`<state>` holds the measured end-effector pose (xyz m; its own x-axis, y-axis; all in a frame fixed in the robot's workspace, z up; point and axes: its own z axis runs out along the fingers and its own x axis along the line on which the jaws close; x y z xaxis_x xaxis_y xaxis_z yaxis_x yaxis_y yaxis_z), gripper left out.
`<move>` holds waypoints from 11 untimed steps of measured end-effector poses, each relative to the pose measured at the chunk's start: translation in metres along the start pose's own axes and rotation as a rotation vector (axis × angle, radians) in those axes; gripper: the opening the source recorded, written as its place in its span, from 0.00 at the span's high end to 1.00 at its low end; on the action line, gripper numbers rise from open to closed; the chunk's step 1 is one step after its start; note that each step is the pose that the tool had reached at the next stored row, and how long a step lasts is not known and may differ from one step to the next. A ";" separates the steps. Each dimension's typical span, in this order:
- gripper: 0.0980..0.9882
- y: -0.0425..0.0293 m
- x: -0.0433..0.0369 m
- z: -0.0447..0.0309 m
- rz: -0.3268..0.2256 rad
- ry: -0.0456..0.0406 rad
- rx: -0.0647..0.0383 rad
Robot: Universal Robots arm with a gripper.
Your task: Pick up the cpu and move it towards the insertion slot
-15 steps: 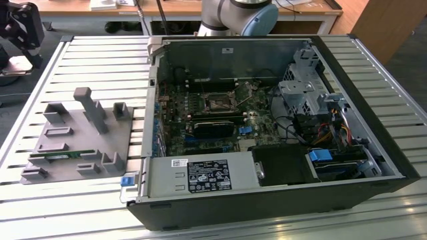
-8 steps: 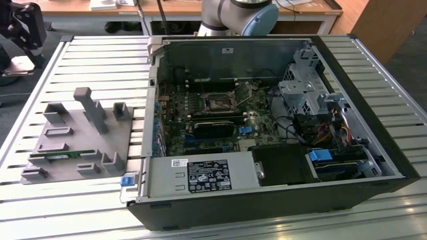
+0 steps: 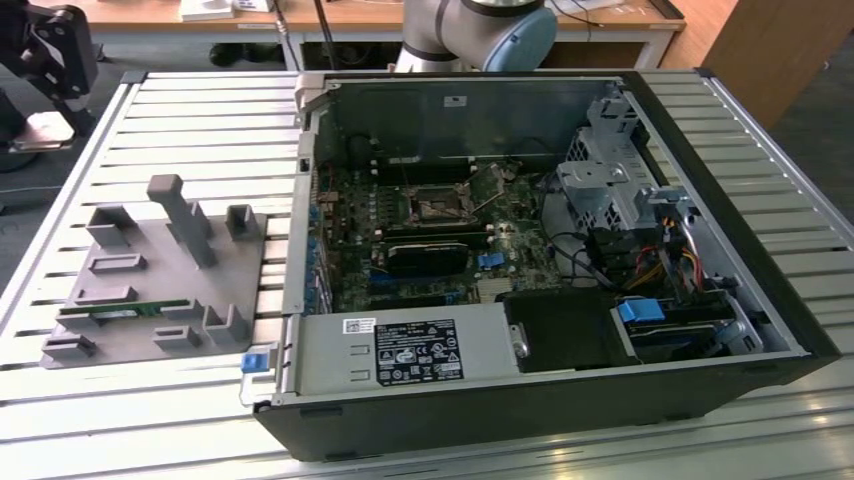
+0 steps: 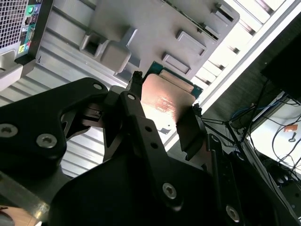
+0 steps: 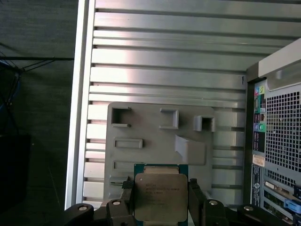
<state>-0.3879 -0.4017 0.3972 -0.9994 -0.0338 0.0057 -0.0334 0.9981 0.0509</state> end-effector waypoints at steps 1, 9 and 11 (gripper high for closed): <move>0.50 0.0000 -0.0005 0.0000 0.000 0.0000 0.000; 0.50 -0.0001 -0.0046 -0.0001 0.000 0.0001 0.000; 0.50 -0.0002 -0.0058 -0.0001 0.000 0.0000 0.000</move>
<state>-0.3821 -0.4017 0.3972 -0.9994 -0.0338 0.0057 -0.0334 0.9981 0.0509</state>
